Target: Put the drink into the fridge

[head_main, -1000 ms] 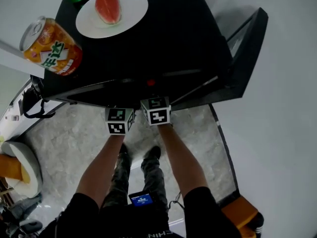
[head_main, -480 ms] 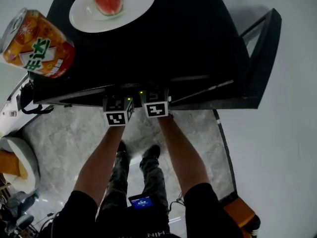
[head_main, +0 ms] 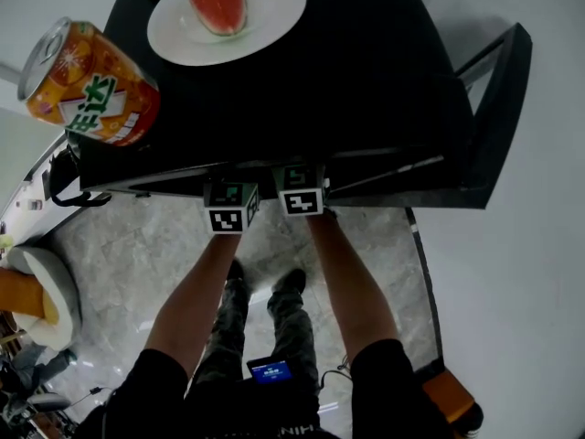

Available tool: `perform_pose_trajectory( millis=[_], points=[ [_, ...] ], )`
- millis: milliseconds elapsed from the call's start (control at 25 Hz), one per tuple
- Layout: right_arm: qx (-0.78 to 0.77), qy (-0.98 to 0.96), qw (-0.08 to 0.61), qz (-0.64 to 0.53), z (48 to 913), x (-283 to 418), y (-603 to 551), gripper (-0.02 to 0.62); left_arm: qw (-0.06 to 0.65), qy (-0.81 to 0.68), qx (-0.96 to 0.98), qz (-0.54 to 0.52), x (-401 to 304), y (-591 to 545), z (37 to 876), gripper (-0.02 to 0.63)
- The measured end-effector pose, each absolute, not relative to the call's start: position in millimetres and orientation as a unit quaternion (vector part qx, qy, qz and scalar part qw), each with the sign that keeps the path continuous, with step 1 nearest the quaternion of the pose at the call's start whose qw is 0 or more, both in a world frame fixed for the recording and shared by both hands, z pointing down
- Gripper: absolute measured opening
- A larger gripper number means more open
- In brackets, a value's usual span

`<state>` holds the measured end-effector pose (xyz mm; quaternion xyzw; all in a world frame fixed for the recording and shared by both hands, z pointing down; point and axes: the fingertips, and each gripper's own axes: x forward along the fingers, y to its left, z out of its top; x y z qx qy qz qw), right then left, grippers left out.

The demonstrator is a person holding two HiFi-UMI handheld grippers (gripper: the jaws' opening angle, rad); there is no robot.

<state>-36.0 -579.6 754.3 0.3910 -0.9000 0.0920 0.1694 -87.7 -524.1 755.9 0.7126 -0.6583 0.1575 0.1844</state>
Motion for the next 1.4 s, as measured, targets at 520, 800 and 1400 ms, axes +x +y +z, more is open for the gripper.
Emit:
perform_pose_trajectory(
  millis=[520,800,1400],
  points=[
    [0.386,-0.882,0.198,0.185,729.3,7.0,-501.1,0.377,0.212,-0.609,0.754,0.124,-54.9,-469.7,705.2,0.011],
    [0.374,-0.868,0.232,0.229,695.2,24.2,-443.2,0.376,0.228,-0.561,0.785,0.128,-50.5,-410.3,666.4,0.011],
    [0.382,-0.879,0.216,0.187,608.9,45.3,-365.5,0.040,0.210,-0.461,0.858,0.088,-29.2,-348.3,600.7,0.011]
  ],
)
